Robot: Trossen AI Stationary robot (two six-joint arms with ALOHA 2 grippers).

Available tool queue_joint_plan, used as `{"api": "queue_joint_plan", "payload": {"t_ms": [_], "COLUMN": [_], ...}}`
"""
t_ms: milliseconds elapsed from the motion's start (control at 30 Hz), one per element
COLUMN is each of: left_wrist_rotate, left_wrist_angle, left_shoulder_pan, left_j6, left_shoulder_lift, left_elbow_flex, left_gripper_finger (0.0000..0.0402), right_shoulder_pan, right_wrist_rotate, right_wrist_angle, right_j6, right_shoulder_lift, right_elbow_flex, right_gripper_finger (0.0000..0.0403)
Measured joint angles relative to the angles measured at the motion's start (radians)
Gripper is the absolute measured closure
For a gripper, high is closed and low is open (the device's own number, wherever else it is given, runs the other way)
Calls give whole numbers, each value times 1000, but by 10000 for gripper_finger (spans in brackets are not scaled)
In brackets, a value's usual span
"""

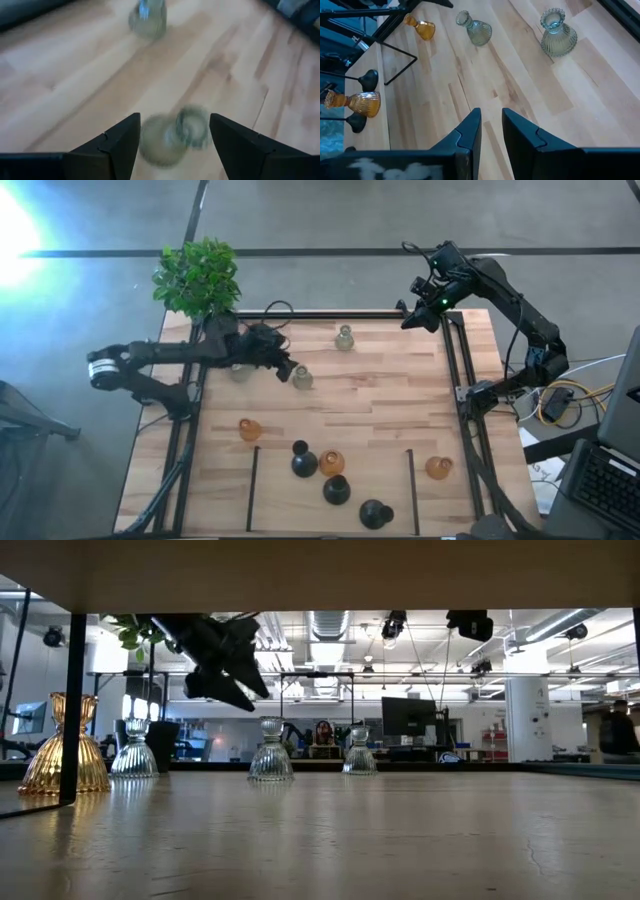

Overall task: Pick & Place candle stick holders
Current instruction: Put the bottom right transparent glass candle holder on the shelf

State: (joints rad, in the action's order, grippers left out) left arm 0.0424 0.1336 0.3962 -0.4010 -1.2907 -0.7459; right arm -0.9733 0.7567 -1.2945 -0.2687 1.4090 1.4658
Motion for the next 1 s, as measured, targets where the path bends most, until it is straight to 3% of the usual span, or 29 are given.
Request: {"api": "queue_joint_plan", "payload": {"t_ms": [167,400,1000], "left_wrist_rotate": [71,83,118], "left_wrist_angle": [133,231,277], "left_shoulder_pan": [1,1,3], "left_j6": [1,-7,-30], "left_shoulder_lift": [-71,-152,-252], "left_elbow_flex": [-114,-200,-228], "left_gripper_finger": [159,159,159], "right_shoulder_pan": [0,0,0], "right_wrist_rotate": [0,0,0], "right_wrist_angle": [0,-5,-4], "right_j6": [-1,-4,-31], "right_shoulder_lift": [0,0,0], "right_elbow_flex": [0,0,0], "right_gripper_finger": [324,331,327]}}
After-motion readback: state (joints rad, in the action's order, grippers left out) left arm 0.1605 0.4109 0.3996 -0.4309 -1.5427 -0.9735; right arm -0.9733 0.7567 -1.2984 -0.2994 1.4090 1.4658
